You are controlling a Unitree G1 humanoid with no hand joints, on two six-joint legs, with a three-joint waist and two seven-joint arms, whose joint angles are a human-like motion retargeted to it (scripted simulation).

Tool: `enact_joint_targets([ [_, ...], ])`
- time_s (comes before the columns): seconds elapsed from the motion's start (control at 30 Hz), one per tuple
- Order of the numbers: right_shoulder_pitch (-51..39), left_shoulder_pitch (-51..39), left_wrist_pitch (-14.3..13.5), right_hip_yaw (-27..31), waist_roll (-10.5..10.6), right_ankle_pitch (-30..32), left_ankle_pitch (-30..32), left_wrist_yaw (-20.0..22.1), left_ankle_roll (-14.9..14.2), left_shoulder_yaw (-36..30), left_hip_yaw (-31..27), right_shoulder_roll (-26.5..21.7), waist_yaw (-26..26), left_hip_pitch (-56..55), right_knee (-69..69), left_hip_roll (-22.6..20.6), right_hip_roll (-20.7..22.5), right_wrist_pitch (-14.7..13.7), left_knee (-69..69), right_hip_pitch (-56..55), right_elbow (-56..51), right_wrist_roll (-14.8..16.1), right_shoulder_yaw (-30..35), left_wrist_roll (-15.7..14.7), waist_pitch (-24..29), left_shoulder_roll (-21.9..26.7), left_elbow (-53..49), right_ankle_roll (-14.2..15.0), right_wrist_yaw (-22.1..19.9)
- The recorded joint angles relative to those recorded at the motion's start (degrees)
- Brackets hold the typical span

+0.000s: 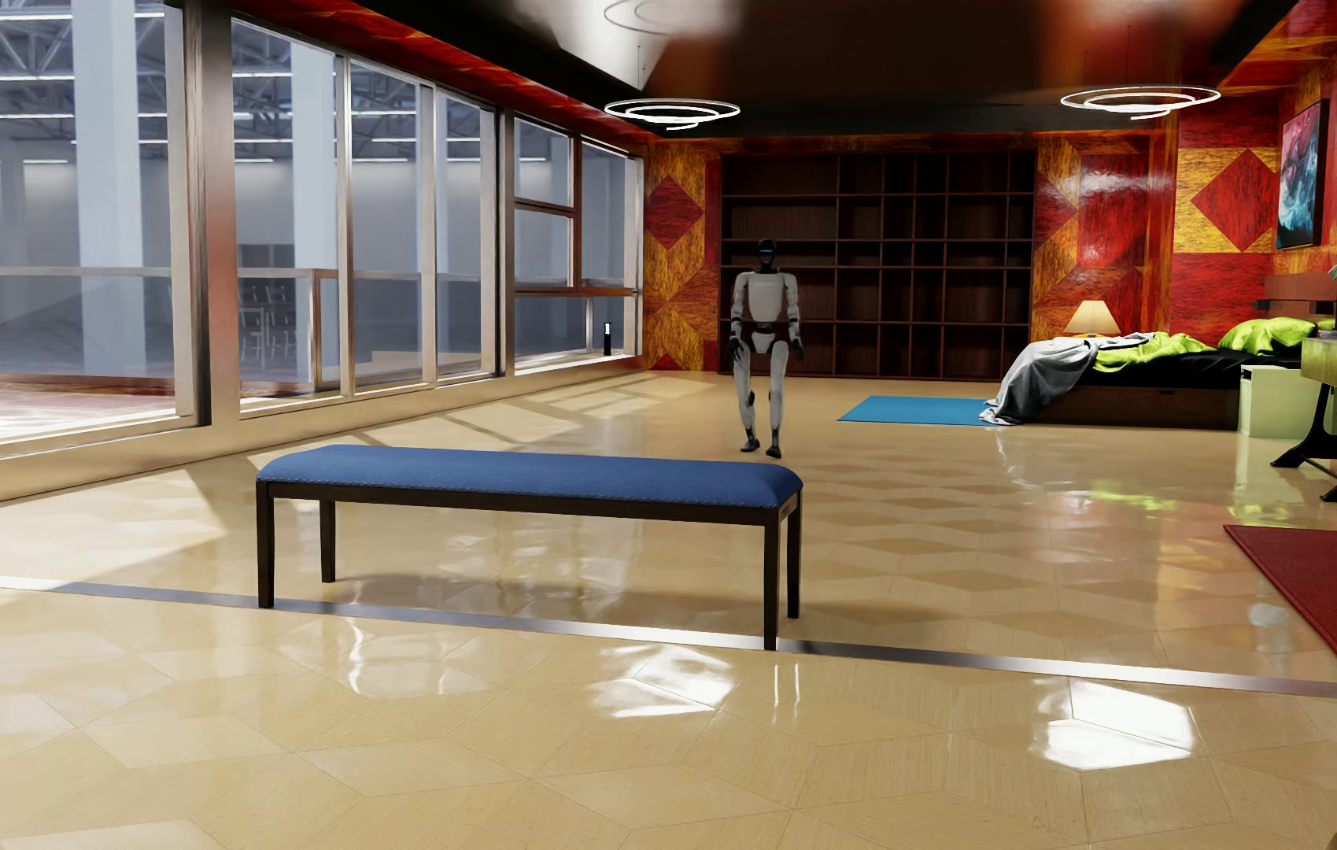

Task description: Approach the bench

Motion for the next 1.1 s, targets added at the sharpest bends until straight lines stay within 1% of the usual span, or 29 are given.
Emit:
enact_joint_targets([
  [0.03,-0.63,1.03,1.25,0.81,-0.60,-0.15,3.07,1.31,-0.82,1.61,0.97,-0.74,0.47,-0.18,0.61,-0.46,-0.96,0.73,4.08,2.11,-0.43,-0.20,0.34,-0.10,0.13,-1.52,2.89,0.87,0.12],
  [0.07,-0.24,1.40,3.14,1.67,-1.33,1.01,3.59,2.13,1.56,2.94,1.72,-1.22,0.87,-0.08,2.35,-1.66,-2.23,1.53,9.27,4.21,-1.37,0.14,-0.33,-0.14,0.31,-2.74,7.54,1.51,-0.53],
  [0.1,1.14,1.06,5.85,2.19,-2.27,3.72,1.50,1.85,2.16,3.65,2.66,-1.34,1.15,0.32,4.63,-3.10,-3.94,2.34,13.54,5.65,-2.57,1.21,-1.90,0.65,0.50,-3.58,13.59,1.83,-1.99],
  [0.13,2.88,0.36,8.96,2.65,-3.37,8.88,-0.66,0.33,3.24,3.80,3.88,-1.14,1.32,1.95,8.67,-4.35,-6.03,3.06,15.43,5.67,-3.46,2.73,-3.47,2.17,0.65,-4.15,19.85,0.15,-3.50],
  [0.17,4.18,-0.15,11.29,3.17,-4.54,15.49,-2.30,-1.70,3.99,3.85,5.40,-1.19,1.31,4.30,14.93,-5.30,-8.74,3.65,15.43,3.95,-3.51,3.86,-3.86,3.73,0.75,-4.74,24.71,0.03,-3.79],
  [0.2,4.71,-0.14,11.86,3.13,-5.75,23.05,-3.74,-3.05,4.64,4.24,7.04,-1.97,1.10,6.81,23.61,-6.19,-12.27,4.03,14.60,0.34,-2.86,3.83,-2.50,4.70,0.84,-5.43,27.13,-1.23,-2.02],
  [0.23,4.75,0.22,10.68,2.79,-7.06,30.94,-5.18,-3.07,5.19,4.96,8.65,-3.61,0.67,9.20,32.96,-7.35,-17.13,3.94,13.63,-4.27,-2.26,2.49,0.22,5.00,0.97,-6.24,27.36,-0.29,1.39],
  [0.27,4.85,0.37,8.82,4.53,-8.43,35.40,-6.64,-1.95,5.77,5.40,10.00,-5.62,-0.01,11.61,41.86,-8.88,-20.93,3.24,12.71,-9.67,-2.48,0.58,3.12,5.17,1.21,-7.02,26.69,1.49,4.95],
  [0.3,5.58,-0.34,7.68,8.07,-9.59,32.76,-8.01,-0.50,6.55,4.93,10.86,-7.23,-0.63,14.29,49.27,-10.29,-21.26,2.37,11.69,-15.60,-3.69,-0.78,4.95,6.08,1.54,-7.48,26.49,3.20,7.12],
  [0.33,7.06,-2.22,7.86,11.38,-10.42,29.64,-9.62,0.16,7.04,3.40,11.51,-8.26,-0.94,16.61,54.63,-11.53,-19.99,1.91,11.35,-21.40,-5.46,-0.89,5.08,8.08,1.94,-7.77,27.30,4.61,7.25],
  [0.4,11.14,-8.16,9.04,13.44,-11.27,23.74,-13.25,-2.00,7.84,-0.45,11.66,-7.72,-1.14,20.62,56.23,-13.05,-18.65,2.57,11.74,-30.35,-7.84,2.34,1.62,12.72,2.48,-8.01,29.14,5.75,3.29],
  [0.43,12.69,-11.33,8.15,13.38,-11.38,19.29,-15.14,-2.73,8.19,-1.32,11.28,-6.34,-1.43,22.36,53.00,-13.46,-18.09,3.96,12.19,-33.75,-7.86,4.02,-0.09,13.84,2.58,-8.14,28.81,5.48,1.15],
  [0.47,13.60,-13.99,6.33,13.23,-11.29,16.39,-16.77,-2.43,8.45,-1.56,10.68,-5.30,-1.86,24.17,47.25,-13.57,-17.40,5.36,12.22,-36.54,-7.29,5.04,-1.35,13.92,2.57,-8.21,27.04,4.56,0.20],
  [0.5,14.20,-16.36,4.26,13.03,-11.01,14.85,-18.03,-1.67,8.61,-1.54,10.04,-4.49,-2.35,26.08,39.48,-13.34,-16.58,6.55,11.70,-38.61,-6.54,5.16,-1.97,13.15,2.47,-8.27,24.14,4.87,0.21],
  [0.57,13.79,-19.00,-0.75,11.75,-10.13,16.77,-19.55,0.33,8.66,-2.34,8.97,-3.47,-3.32,30.17,19.90,-12.47,-14.58,7.59,9.24,-40.26,-3.46,4.18,-1.82,9.92,2.03,-7.71,17.07,2.99,1.54],
  [0.63,13.96,-21.09,-4.12,12.96,-9.00,20.93,-20.28,1.48,8.56,-5.14,7.86,-2.51,-4.08,34.19,0.13,-11.46,-11.39,7.53,6.11,-39.82,-1.37,2.91,-1.97,6.08,1.37,-6.63,11.03,5.98,3.19],
  [0.67,14.57,-22.24,-4.66,13.87,-8.46,21.10,-20.89,1.81,8.49,-7.15,7.17,-2.01,-4.32,35.71,-4.56,-11.24,-10.60,7.26,5.88,-40.21,-1.11,2.67,-2.65,4.58,1.07,-6.18,9.43,9.72,3.31],
  [0.7,15.19,-23.32,-4.42,13.50,-8.00,20.85,-21.21,1.74,8.32,-9.34,6.68,-1.26,-4.48,37.08,-5.56,-10.81,-10.29,6.96,5.94,-40.35,-0.89,2.55,-3.33,3.70,0.72,-5.60,8.87,10.87,3.07],
  [0.73,15.61,-24.03,-3.69,12.41,-7.51,22.63,-21.05,1.29,8.06,-11.53,6.32,-0.37,-4.67,38.53,-3.63,-10.07,-9.85,6.89,6.14,-40.16,-0.38,2.22,-3.78,3.47,0.36,-4.86,9.09,6.55,2.96],
  [0.77,15.72,-24.06,-2.68,11.05,-6.88,26.47,-19.77,0.80,7.76,-13.39,6.27,0.48,-4.91,40.28,-1.08,-9.10,-9.35,7.09,7.13,-39.74,0.41,1.60,-4.01,3.65,0.04,-4.12,9.82,3.79,3.26],
  [0.8,15.46,-23.24,-1.41,9.84,-6.00,28.78,-17.15,0.54,7.63,-14.54,6.69,1.25,-5.21,41.51,0.99,-7.82,-8.56,7.40,8.63,-38.96,1.37,0.80,-4.12,3.85,-0.29,-3.47,10.93,2.85,3.87],
  [0.87,14.23,-19.84,1.96,8.23,-3.64,27.18,-8.15,-0.32,7.23,-14.63,8.05,2.56,-5.84,41.69,3.88,-4.63,-5.75,7.79,15.28,-35.89,3.02,-0.49,-4.68,3.09,-1.13,-2.91,14.85,-0.03,4.94],
  [0.9,13.56,-18.34,3.86,7.45,-2.46,25.22,-1.71,-1.86,5.43,-14.90,8.64,3.10,-6.12,39.75,4.11,-2.77,-4.16,7.70,21.49,-33.84,3.28,-0.77,-5.31,2.82,-1.61,-2.83,17.92,-1.59,4.99],
  [0.93,12.85,-17.50,5.59,6.50,-1.38,23.31,5.15,-4.35,2.25,-16.74,9.81,3.66,-6.38,36.29,4.30,-0.23,-2.66,7.40,29.71,-31.85,3.13,-0.79,-6.10,3.99,-1.96,-2.32,21.28,-2.58,4.49],
  [0.97,11.99,-17.03,6.73,5.58,-0.38,21.28,12.30,-6.93,-1.24,-20.15,11.07,4.11,-6.54,32.02,4.59,2.87,-1.29,6.92,38.31,-29.93,2.68,-0.66,-6.87,6.76,-2.16,-1.37,23.98,-3.27,3.54],
  [1.0,10.25,-16.10,7.54,4.79,0.56,19.06,13.20,-8.34,-2.53,-23.31,11.97,4.56,-6.53,27.51,5.20,6.00,-0.01,6.99,46.24,-28.14,1.85,-0.48,-7.36,9.81,-2.17,-0.15,24.52,-3.81,2.94],
  [1.03,9.42,-14.63,8.37,4.19,1.38,16.80,10.68,-7.63,-1.33,-24.24,11.70,4.52,-6.34,22.53,5.98,7.50,1.21,5.51,53.11,-26.35,1.71,-0.29,-7.67,10.90,-1.96,0.92,23.35,-4.23,1.38],
  [1.07,8.33,-12.87,8.86,3.78,2.03,14.62,7.59,-5.41,-0.50,-22.52,10.95,4.26,-6.06,17.77,6.75,7.78,2.22,4.16,57.67,-24.49,1.47,-0.19,-7.72,9.19,-1.64,1.60,21.40,-4.49,0.00],
  [1.1,6.58,-10.43,8.35,3.55,2.48,12.46,3.68,-3.21,0.21,-19.24,10.18,3.89,-5.67,13.37,7.46,7.61,3.01,3.08,59.77,-22.49,1.90,-0.19,-7.87,5.62,-1.25,2.35,18.83,-4.60,-1.24],
])
